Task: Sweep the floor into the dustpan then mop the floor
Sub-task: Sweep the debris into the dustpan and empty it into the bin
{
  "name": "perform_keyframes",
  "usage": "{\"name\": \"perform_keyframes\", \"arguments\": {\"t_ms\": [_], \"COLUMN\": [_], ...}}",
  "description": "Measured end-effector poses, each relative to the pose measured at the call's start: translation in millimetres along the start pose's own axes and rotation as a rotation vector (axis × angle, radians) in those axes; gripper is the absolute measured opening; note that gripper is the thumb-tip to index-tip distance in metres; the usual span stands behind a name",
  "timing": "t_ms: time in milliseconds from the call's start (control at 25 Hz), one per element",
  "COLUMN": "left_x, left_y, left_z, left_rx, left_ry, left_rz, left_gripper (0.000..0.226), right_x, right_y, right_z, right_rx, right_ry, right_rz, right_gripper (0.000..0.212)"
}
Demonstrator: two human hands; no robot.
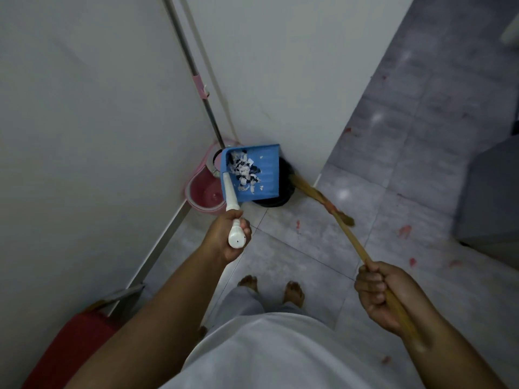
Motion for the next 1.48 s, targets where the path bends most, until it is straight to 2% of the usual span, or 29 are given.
{"name": "perform_keyframes", "arguments": {"t_ms": [400,840,1040,1280,1360,1480], "left_x": [38,46,54,59,61,62], "left_y": [18,37,45,46,44,37], "left_z": [27,36,32,29,26,23], "left_rx": [0.082,-0.039,-0.073,-0.062,-0.047,0.001], "left_ry": [0.084,0.108,0.138,0.114,0.078,-0.002], "left_rz": [0.365,0.892,0.925,0.975,0.921,0.72], "left_gripper": [0.006,0.024,0.016,0.021,0.021,0.014], "right_x": [-28,-30,-29,-28,-27,-26], "right_y": [10,18,19,24,25,27], "right_z": [19,18,17,15,14,12], "right_rx": [0.007,0.035,0.043,0.046,0.051,0.048], "right_ry": [0.031,0.048,0.044,0.043,0.041,0.048], "right_rz": [0.065,0.063,0.062,0.056,0.056,0.045], "right_gripper": [0.026,0.027,0.027,0.026,0.025,0.026]}}
Point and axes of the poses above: each hand's wrist, its own z-axis towards the middle knuckle, its own x-axis out of the back of the hand, y = z × x, the point moved 7 cm from there along z, towards the middle knuckle, and after that the axes turned 8 degrees about -y, right-handed, at the moved point
